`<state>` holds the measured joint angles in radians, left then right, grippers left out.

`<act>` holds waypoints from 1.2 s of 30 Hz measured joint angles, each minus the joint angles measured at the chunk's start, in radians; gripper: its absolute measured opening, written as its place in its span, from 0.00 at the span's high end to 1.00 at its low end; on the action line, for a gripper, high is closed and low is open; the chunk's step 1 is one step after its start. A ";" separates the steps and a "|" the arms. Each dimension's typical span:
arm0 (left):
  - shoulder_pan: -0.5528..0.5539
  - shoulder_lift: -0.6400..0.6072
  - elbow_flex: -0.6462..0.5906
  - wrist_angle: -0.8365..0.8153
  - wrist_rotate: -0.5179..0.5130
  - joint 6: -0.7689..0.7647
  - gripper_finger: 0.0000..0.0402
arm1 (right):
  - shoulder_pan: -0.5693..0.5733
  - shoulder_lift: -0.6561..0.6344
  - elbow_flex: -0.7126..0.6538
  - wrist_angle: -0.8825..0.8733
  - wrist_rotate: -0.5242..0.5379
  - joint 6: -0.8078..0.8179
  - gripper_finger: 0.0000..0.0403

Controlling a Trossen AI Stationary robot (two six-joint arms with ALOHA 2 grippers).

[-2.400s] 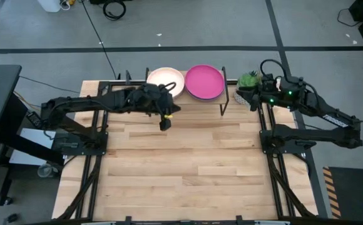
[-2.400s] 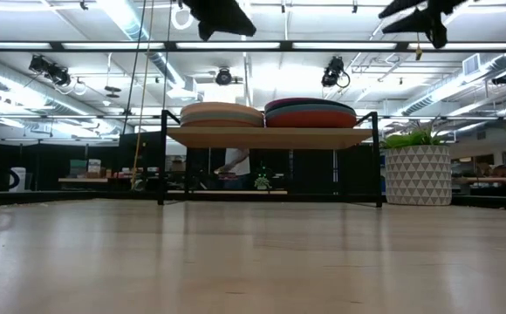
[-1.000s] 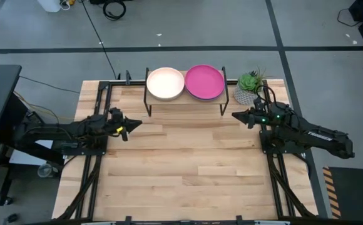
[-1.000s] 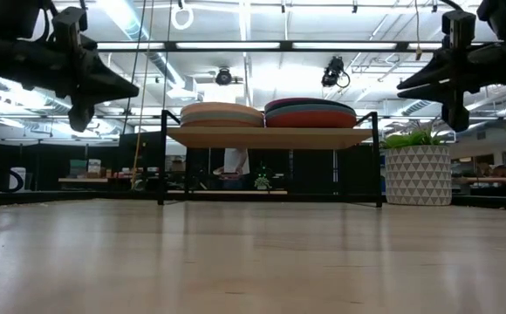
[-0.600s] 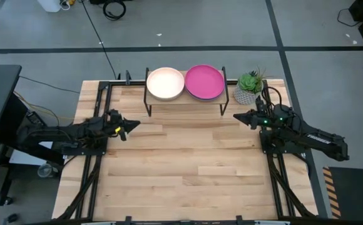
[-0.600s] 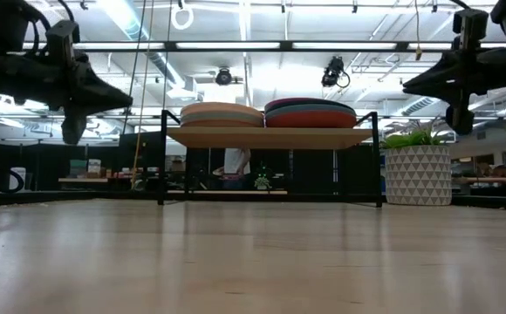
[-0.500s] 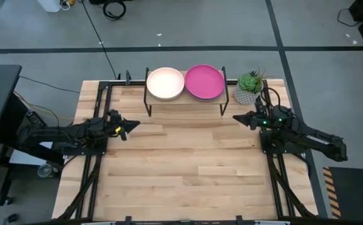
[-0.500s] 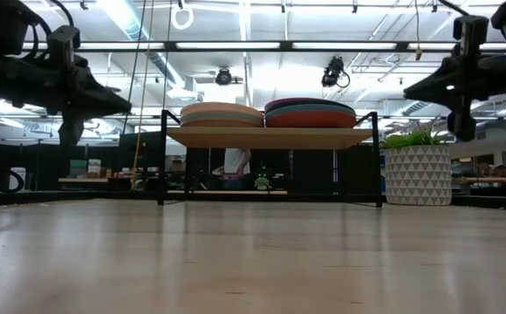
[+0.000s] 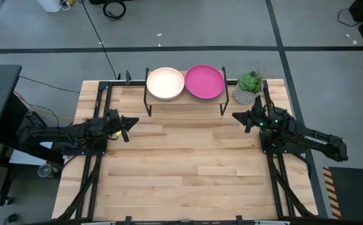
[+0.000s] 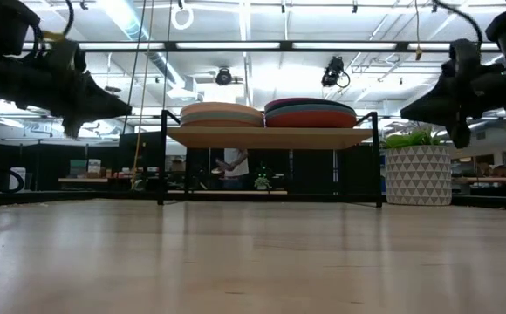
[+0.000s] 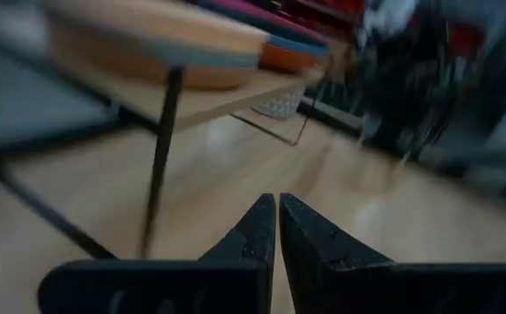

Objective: Place and stack plates onto a shelf
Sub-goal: Return to Home Position

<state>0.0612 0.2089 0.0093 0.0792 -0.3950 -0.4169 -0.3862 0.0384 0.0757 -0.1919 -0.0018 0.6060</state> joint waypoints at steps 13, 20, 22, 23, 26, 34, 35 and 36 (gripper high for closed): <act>0.000 0.000 -0.001 0.037 0.006 0.533 0.94 | 0.000 0.001 0.000 0.003 -0.025 -0.391 0.91; 0.000 0.000 -0.002 0.041 0.006 0.533 0.94 | 0.000 0.001 0.000 0.003 -0.025 -0.389 0.91; 0.000 0.000 -0.002 0.041 0.007 0.533 0.94 | 0.000 0.001 0.000 0.003 -0.025 -0.389 0.91; 0.000 0.000 -0.002 0.042 0.007 0.533 0.94 | 0.000 0.001 0.000 0.003 -0.025 -0.389 0.91; 0.000 0.000 -0.002 0.042 0.007 0.533 0.94 | 0.000 0.001 0.000 0.004 -0.025 -0.389 0.91; 0.000 0.000 -0.002 0.042 0.007 0.533 0.94 | 0.000 0.001 0.000 0.003 -0.025 -0.389 0.91; 0.000 0.000 -0.002 0.042 0.007 0.534 0.94 | 0.000 0.001 0.000 0.004 -0.025 -0.389 0.91; 0.000 0.000 -0.002 0.042 0.007 0.533 0.94 | 0.000 0.001 0.000 0.003 -0.025 -0.389 0.91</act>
<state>0.0612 0.2089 0.0074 0.1215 -0.3882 0.1165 -0.3862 0.0391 0.0757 -0.1886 -0.0269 0.2169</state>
